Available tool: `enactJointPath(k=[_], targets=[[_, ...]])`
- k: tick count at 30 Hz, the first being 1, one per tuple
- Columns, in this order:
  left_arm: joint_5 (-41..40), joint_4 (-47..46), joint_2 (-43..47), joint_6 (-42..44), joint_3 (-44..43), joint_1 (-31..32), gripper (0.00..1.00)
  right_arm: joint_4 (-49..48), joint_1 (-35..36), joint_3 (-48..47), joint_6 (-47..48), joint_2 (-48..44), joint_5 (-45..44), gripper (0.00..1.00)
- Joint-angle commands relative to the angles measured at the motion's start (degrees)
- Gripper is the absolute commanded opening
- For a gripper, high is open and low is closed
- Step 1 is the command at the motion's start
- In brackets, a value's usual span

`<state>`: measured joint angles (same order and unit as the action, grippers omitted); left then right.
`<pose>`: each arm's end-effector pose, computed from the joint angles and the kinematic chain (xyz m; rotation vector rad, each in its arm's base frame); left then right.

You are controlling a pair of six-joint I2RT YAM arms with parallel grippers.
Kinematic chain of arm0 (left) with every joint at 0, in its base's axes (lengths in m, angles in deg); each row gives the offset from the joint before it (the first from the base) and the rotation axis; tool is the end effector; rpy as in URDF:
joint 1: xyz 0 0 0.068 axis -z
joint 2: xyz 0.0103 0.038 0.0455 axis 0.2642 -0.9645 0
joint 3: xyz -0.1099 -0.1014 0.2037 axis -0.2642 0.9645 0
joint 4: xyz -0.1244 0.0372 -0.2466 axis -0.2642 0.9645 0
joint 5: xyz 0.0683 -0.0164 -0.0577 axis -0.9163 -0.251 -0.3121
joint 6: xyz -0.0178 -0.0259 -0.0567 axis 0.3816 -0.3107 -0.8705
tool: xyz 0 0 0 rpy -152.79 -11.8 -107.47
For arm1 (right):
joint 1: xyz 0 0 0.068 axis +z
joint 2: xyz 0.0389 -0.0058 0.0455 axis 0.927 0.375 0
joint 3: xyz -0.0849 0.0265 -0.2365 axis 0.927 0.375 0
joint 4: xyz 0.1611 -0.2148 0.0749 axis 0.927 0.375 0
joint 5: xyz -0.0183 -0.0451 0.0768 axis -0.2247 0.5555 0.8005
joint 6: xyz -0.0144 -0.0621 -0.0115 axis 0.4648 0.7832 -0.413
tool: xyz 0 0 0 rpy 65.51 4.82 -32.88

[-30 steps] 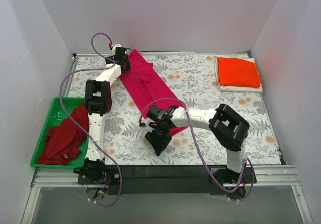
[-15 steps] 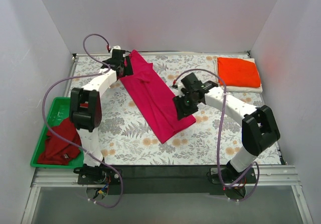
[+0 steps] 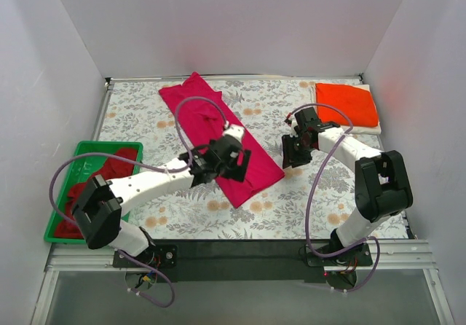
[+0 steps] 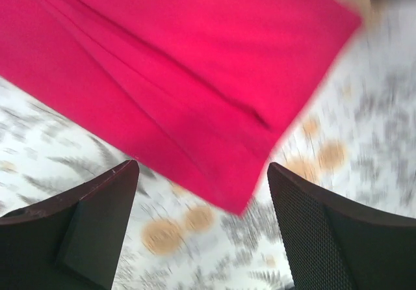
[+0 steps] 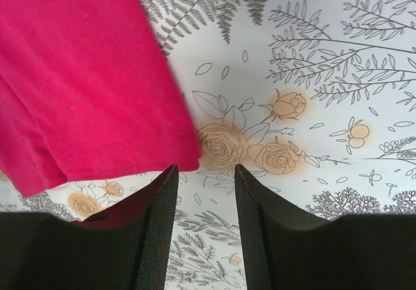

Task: Fold and stack the t-shirts
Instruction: Fold the tshirt

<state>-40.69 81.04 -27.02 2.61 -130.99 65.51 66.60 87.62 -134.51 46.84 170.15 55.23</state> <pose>0.2295 -0.2521 0.2157 -0.3737 2.4205 -0.5512 0.3188 0.1221 0.1531 -0.2909 2.7279 0.3541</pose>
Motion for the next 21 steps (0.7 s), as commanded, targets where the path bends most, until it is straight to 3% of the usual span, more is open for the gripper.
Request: enactJointPath(k=[1, 6, 13, 21], targets=[[-0.3, 1.4, 0.7, -3.3, 3.6, 7.3, 0.74, -5.1, -1.3, 1.9, -2.1, -1.6, 1.2, 0.40], [-1.3, 0.9, -4.0, -2.2, 3.6, 13.7, 0.72, -7.5, -2.2, 4.3, -3.0, -2.2, 1.0, 0.41], [-3.3, 1.1, -10.8, 1.2, 2.6, 15.6, 0.67, -9.8, -2.6, 6.1, -3.5, -2.2, 2.2, 0.41], [-2.3, 1.4, -14.4, 2.9, 2.8, 16.4, 0.47, -11.1, -2.6, 6.3, -4.6, -1.5, 3.1, 0.41]])
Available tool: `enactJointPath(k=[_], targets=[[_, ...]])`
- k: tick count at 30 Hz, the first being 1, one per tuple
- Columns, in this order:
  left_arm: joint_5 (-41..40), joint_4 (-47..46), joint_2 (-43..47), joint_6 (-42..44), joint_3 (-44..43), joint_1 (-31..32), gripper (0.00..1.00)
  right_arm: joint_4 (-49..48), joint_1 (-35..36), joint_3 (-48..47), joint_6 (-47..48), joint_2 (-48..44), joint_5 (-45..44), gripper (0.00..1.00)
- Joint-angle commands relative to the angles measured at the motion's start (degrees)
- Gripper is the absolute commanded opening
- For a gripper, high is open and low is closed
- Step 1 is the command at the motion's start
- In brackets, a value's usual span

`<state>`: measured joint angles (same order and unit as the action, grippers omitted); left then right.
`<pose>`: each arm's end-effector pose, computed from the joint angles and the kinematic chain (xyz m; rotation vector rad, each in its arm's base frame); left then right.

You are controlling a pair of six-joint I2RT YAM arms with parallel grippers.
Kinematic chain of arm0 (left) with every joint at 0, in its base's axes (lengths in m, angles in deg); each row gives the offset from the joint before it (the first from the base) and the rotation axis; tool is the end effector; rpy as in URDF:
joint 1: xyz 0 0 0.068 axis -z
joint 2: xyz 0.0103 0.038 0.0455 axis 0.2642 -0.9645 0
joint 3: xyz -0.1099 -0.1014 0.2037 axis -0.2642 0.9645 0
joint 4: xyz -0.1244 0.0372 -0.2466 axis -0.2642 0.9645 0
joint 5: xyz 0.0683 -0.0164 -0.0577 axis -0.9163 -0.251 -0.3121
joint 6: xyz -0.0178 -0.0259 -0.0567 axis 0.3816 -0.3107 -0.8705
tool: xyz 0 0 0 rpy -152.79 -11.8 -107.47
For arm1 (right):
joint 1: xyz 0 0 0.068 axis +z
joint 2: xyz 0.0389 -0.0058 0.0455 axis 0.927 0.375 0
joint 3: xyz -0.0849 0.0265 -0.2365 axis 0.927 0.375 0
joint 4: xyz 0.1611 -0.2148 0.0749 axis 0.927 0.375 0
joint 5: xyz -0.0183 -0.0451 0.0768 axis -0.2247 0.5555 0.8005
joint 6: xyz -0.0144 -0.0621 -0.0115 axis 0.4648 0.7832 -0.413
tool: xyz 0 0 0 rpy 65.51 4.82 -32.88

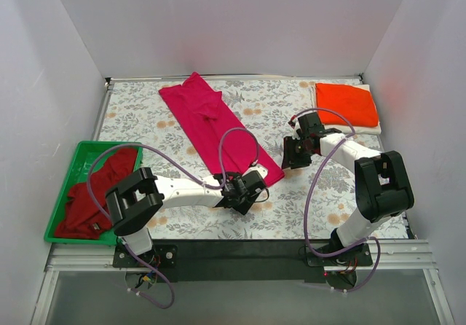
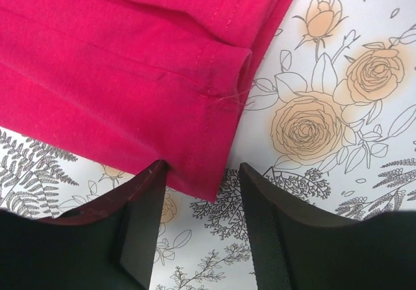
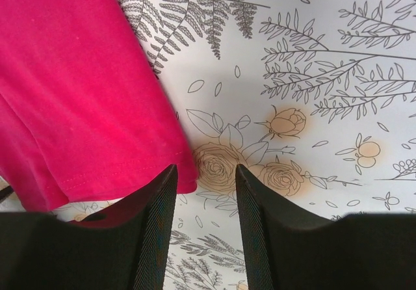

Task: Fold and stack the t-shirts
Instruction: Fold the tshirt

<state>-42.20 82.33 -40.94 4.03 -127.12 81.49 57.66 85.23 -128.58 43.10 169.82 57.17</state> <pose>0.1512 -0.3023 0.1149 0.0616 2.6701 -0.2649 0.3183 0.1088 0.1322 -0.1596 2.6854 0.4192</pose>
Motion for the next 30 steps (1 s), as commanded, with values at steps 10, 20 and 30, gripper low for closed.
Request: enactJointPath(k=[10, 20, 30], targets=[[1.4, 1.0, -1.6, 2.1, -0.8, 1.1, 0.20, -2.8, -0.2, 1.8, -1.6, 0.4, 3.5, 0.41], [2.9, 1.1, -1.8, 2.2, -0.9, 1.2, 0.12, -3.9, 0.1, 5.0, -1.2, 1.6, 7.2, 0.41], [3.9, 2.1, -1.2, 1.4, -1.2, 1.2, 0.11, -3.3, 0.9, 6.9, -0.4, 1.4, 3.0, 0.35]])
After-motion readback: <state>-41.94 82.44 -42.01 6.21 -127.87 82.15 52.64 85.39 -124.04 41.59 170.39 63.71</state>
